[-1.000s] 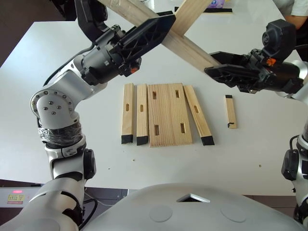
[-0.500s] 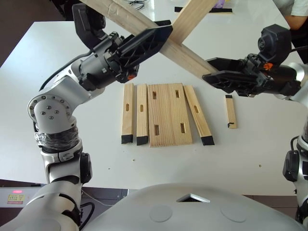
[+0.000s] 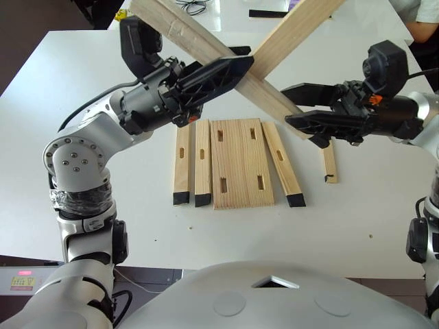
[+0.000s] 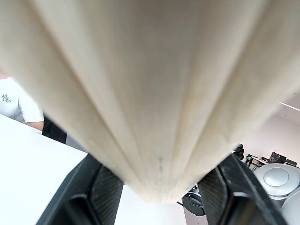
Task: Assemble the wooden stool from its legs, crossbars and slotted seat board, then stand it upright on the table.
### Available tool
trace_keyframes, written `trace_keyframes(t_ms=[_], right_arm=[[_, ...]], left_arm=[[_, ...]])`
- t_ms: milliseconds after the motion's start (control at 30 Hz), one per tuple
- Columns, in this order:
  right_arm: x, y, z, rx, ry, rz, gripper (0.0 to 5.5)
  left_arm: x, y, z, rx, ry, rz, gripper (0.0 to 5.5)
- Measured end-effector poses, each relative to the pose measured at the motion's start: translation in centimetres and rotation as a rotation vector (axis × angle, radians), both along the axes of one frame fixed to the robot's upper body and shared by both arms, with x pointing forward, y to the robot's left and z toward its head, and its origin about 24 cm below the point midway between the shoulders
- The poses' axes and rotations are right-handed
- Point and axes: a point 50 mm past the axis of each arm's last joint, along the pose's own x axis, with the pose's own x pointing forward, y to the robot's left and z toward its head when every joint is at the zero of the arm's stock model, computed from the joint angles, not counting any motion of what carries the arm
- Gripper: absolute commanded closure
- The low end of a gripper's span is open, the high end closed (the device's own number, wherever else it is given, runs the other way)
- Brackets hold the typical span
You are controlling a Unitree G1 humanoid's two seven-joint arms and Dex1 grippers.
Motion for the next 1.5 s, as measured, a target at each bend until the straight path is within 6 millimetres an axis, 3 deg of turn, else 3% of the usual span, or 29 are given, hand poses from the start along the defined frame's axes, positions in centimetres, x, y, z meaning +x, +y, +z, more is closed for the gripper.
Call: trace_keyframes(t_ms=[133, 333, 500, 633, 900, 1500], right_arm=[[0.1, -0.9, -2.4, -0.134, 0.024, -0.052, 1.24], [0.2, -5.0, -5.8, -0.302, 0.084, -0.2, 1.24], [-0.1, -7.0, -6.6, -0.35, 0.09, -0.297, 1.24], [-1.0, -8.1, -6.6, -0.37, 0.077, -0.38, 1.24], [-3.0, -8.7, -7.0, -0.402, 0.071, -0.468, 1.24], [-2.9, -8.5, -7.3, -0.412, 0.065, -0.495, 1.24]], left_arm=[[0.5, 0.2, -0.2, 0.028, -0.008, 0.049, 3.45], [1.5, 2.1, 1.2, 0.11, -0.107, 0.171, 3.45], [1.2, 3.3, 1.0, 0.367, -0.282, 0.335, 3.45], [-0.5, 3.8, -0.4, 0.541, -0.439, 0.34, 3.45], [-4.7, 4.5, -3.2, 0.652, -0.455, 0.279, 3.45], [-6.6, 5.5, -7.0, 0.723, -0.379, 0.263, 3.45]])
